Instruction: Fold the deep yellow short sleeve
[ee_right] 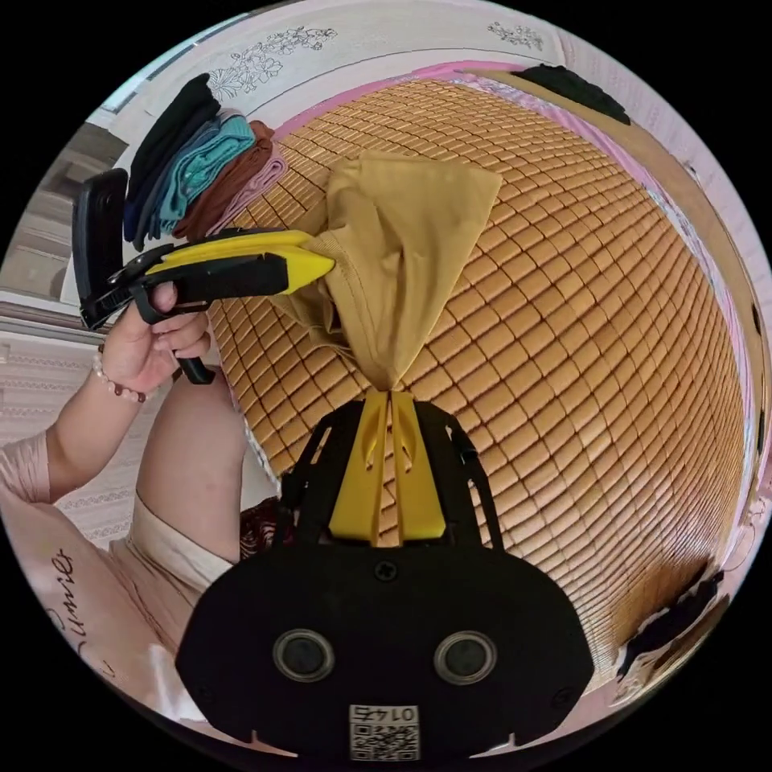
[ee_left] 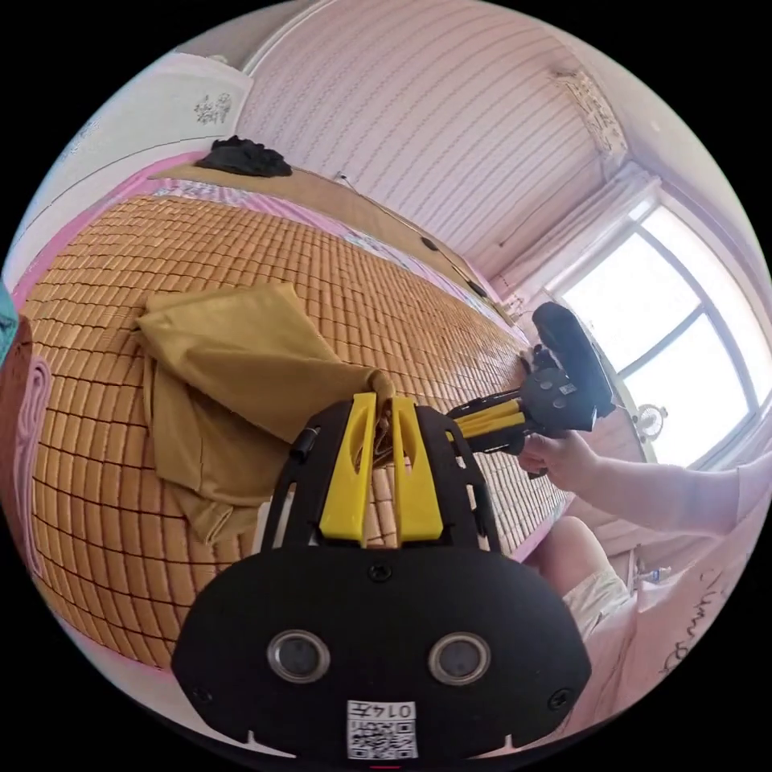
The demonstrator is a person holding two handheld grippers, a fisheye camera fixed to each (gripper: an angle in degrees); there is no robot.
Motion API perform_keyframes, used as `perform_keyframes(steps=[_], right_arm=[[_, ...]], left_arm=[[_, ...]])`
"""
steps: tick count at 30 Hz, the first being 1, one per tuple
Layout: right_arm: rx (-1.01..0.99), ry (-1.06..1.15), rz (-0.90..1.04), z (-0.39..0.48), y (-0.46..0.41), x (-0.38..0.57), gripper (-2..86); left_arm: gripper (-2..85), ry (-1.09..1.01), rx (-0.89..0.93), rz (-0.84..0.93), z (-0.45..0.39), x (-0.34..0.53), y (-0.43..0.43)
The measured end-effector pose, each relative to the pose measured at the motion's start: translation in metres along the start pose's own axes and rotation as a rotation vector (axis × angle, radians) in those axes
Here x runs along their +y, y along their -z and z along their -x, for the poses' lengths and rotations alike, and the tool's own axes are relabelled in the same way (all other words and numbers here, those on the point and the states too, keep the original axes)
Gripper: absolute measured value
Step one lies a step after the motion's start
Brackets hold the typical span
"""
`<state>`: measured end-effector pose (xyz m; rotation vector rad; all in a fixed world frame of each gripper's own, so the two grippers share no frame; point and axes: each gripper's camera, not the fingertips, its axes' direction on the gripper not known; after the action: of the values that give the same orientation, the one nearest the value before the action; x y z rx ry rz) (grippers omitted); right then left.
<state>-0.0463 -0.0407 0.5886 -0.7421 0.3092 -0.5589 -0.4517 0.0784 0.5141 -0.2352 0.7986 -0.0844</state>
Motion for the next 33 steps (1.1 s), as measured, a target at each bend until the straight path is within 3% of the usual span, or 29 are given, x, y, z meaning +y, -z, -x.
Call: perform_keyframes(steps=[7,12,15,18,21,23,25,28,33], right_arm=[[-0.007,-0.269,-0.213,-0.02,0.025,0.211,9.1],[0.082,-0.22,-0.364,-0.001,0.022,0.245,12.8],[0.106,-0.255,-0.37,-0.01,0.002,0.237,9.2],[0.059,-0.376,-0.41,-0.04,-0.009,0.246,2.0],[-0.108,-0.518,-0.486,-0.08,-0.015,0.28,0.7],[-0.129,-0.605,-0.503,-0.099,-0.022,0.304,0.4],[-0.092,-0.715,-0.512,-0.117,-0.03,0.337,0.3],[-0.088,-0.851,-0.491,-0.135,-0.047,0.378,0.4],[-0.047,-0.896,-0.45,-0.141,-0.073,0.425,1.7]], left_arm=[[4.3,-0.13,0.206,0.214,-0.12,0.039,-0.068],[4.8,-0.195,0.199,0.293,-0.17,0.039,-0.078],[4.8,-0.236,0.217,0.312,-0.187,0.032,-0.081],[4.6,-0.227,0.166,0.248,-0.19,0.025,-0.06],[4.1,-0.239,0.005,0.256,-0.179,0.034,-0.038],[2.8,-0.218,-0.072,0.354,-0.163,0.049,-0.042],[4.7,-0.117,-0.062,0.563,-0.143,0.069,-0.06],[6.4,-0.095,-0.115,0.608,-0.144,0.086,-0.078],[8.5,-0.185,-0.202,0.73,-0.168,0.099,-0.113]])
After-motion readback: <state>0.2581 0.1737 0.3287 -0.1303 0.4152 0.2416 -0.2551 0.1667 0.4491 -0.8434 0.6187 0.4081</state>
